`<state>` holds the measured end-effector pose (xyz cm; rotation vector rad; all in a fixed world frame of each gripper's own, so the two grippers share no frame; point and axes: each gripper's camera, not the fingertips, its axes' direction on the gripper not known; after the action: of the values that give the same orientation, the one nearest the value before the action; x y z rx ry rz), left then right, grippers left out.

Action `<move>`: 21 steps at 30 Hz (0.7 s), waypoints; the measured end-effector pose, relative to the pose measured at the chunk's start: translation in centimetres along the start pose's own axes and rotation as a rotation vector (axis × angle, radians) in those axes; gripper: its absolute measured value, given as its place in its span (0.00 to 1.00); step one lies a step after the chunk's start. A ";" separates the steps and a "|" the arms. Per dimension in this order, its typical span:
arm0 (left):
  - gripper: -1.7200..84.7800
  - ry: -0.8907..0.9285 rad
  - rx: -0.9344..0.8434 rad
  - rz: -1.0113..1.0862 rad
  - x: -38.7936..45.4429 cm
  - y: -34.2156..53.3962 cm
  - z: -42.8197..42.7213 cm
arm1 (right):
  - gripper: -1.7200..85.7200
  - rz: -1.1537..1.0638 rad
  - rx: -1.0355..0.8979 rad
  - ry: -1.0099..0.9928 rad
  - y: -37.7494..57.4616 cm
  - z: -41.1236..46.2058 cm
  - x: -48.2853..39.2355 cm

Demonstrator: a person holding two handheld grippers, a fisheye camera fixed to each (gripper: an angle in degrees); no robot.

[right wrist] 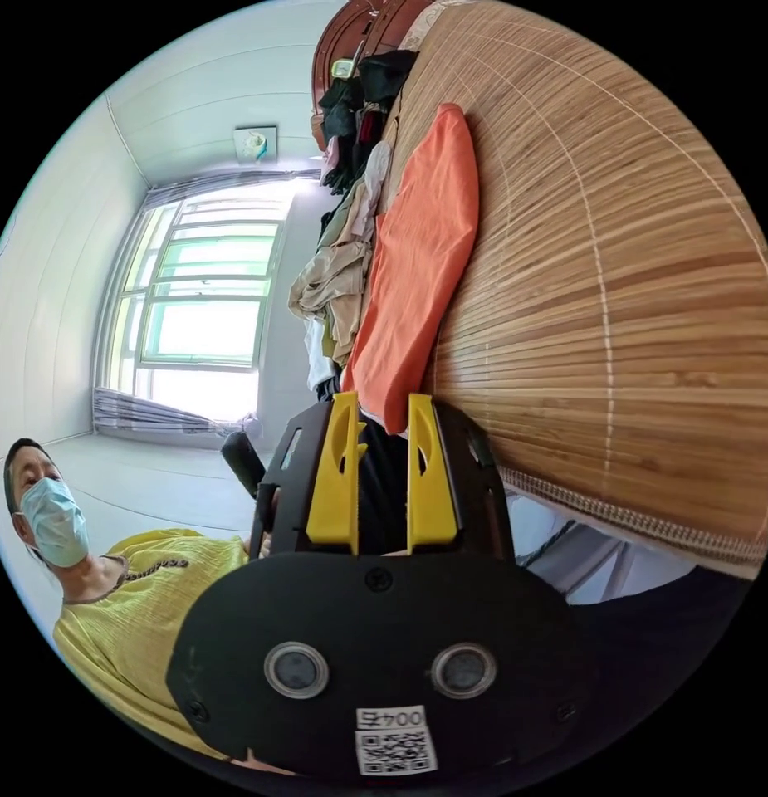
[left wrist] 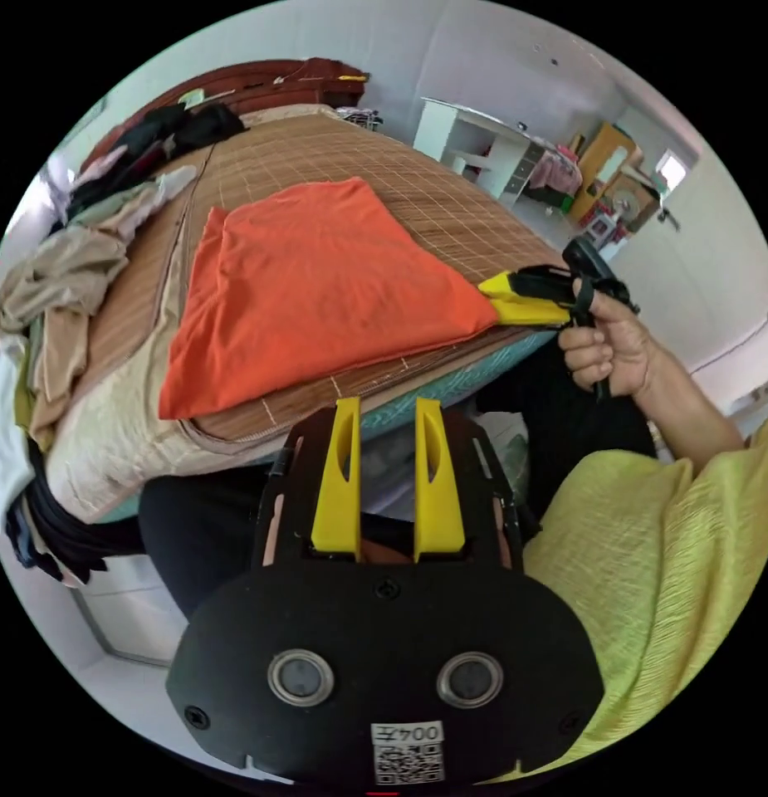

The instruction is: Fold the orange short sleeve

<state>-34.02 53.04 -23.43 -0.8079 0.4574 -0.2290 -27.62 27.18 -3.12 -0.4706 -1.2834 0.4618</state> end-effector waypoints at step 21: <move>0.17 1.218 0.478 -0.991 -25.6 7.0 6.0 | 0.02 -0.078 -0.016 0.047 -1.4 -0.9 -13.8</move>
<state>-53.49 70.96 -17.21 -0.2719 1.0473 -1.7386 -29.68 18.08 -13.38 -0.4409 -1.2565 0.3730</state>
